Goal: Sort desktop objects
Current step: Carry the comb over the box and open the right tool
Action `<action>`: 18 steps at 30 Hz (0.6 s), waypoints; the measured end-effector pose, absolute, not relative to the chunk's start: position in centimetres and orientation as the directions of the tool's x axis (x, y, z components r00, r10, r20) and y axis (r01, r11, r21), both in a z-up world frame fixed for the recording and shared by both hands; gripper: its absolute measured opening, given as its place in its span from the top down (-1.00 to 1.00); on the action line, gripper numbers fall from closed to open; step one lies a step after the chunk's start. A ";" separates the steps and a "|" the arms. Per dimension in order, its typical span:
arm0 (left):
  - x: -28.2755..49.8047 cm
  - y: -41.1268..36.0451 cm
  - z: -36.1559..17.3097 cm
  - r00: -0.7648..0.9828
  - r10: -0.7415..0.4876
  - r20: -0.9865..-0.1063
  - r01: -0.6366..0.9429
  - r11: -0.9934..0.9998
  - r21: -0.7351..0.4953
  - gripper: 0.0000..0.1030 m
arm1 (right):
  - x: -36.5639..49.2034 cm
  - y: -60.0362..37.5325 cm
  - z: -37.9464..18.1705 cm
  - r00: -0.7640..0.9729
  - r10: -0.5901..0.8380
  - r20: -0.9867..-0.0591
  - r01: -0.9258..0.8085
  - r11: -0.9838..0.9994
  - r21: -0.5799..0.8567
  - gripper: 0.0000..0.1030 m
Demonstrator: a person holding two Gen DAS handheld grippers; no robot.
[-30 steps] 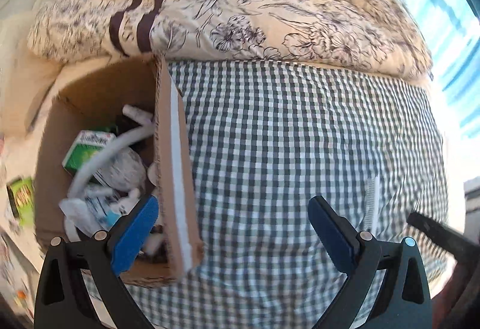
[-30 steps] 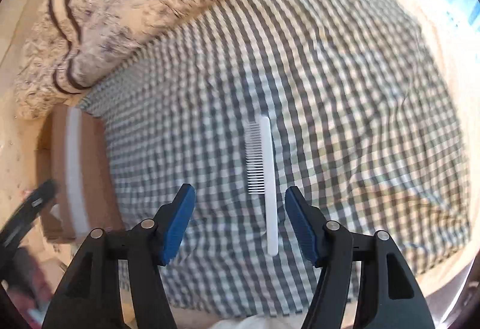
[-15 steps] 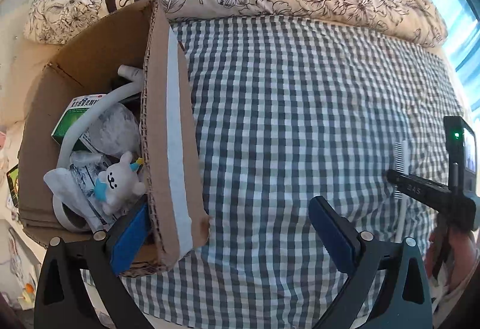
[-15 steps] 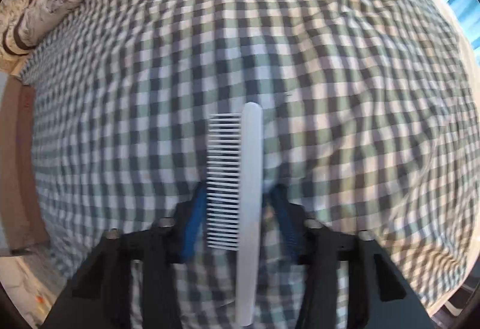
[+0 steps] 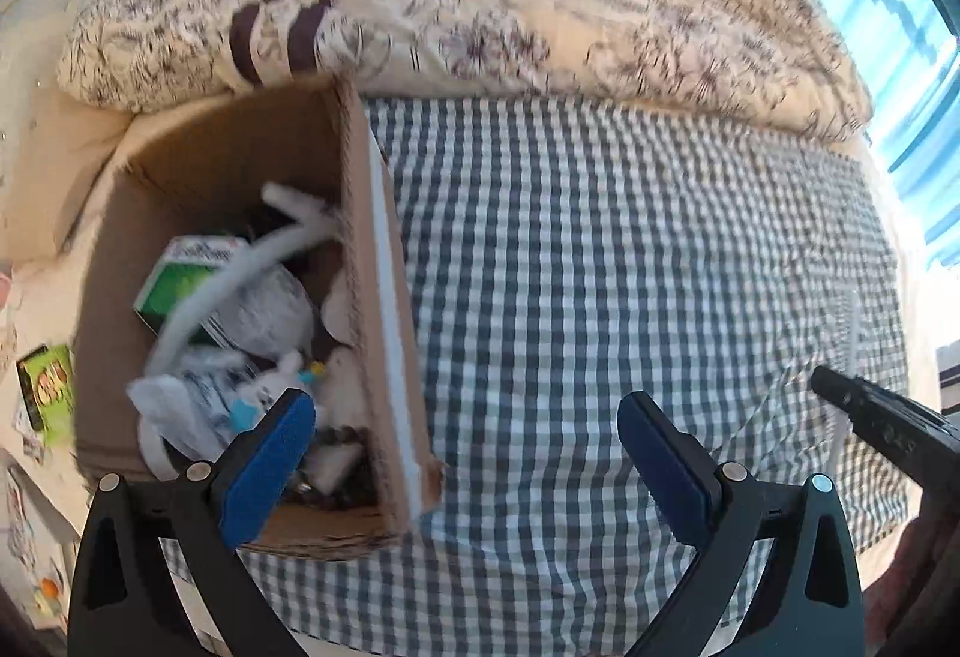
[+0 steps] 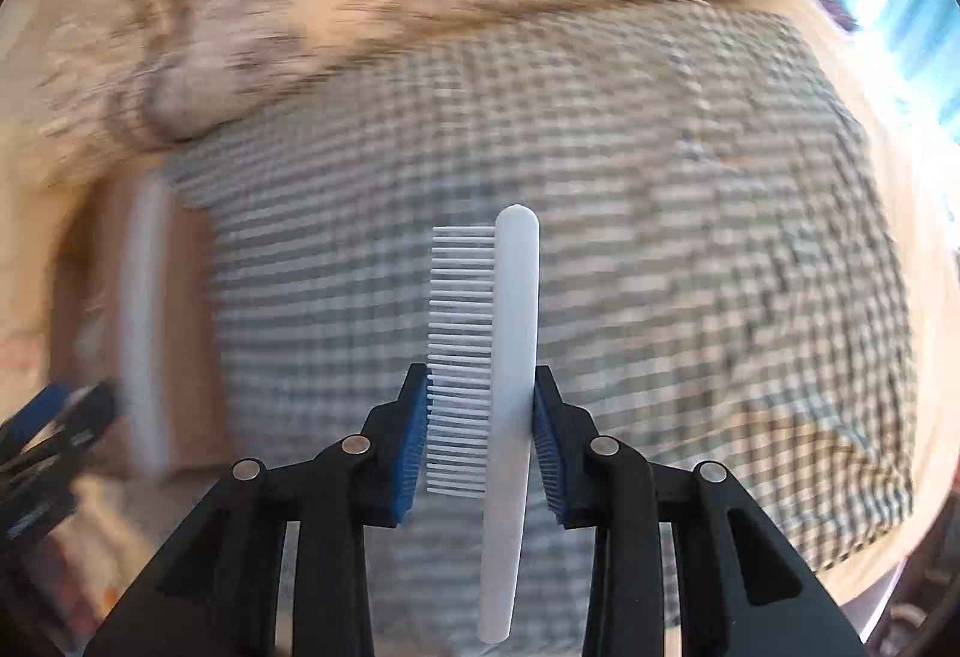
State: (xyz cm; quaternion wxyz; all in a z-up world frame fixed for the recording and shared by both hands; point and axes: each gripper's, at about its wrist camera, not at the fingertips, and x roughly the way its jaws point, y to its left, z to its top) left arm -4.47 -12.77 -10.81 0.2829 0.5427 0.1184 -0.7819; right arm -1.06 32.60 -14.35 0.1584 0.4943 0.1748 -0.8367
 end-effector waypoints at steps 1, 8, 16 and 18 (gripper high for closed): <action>-4.0 -13.3 -9.8 -0.269 -0.315 -0.910 0.571 -0.813 0.112 -1.00 | 0.0 31.3 -13.7 -0.460 -0.117 -0.880 0.466 -0.875 -0.127 0.37; 1.2 -20.2 -4.5 -0.328 -0.355 -0.875 0.592 -0.799 0.103 -1.00 | 7.9 19.1 -11.3 -0.440 -0.285 -0.852 0.638 -0.766 -0.074 0.37; 7.8 -27.7 -5.0 -0.297 -0.395 -0.869 0.635 -0.761 0.129 -1.00 | 12.0 7.8 -17.1 -0.395 -0.330 -0.857 0.739 -0.669 -0.083 0.35; 8.7 -28.5 -5.4 -0.295 -0.383 -0.875 0.634 -0.764 0.121 -1.00 | 12.0 6.5 -17.8 -0.405 -0.321 -0.856 0.738 -0.668 -0.098 -0.09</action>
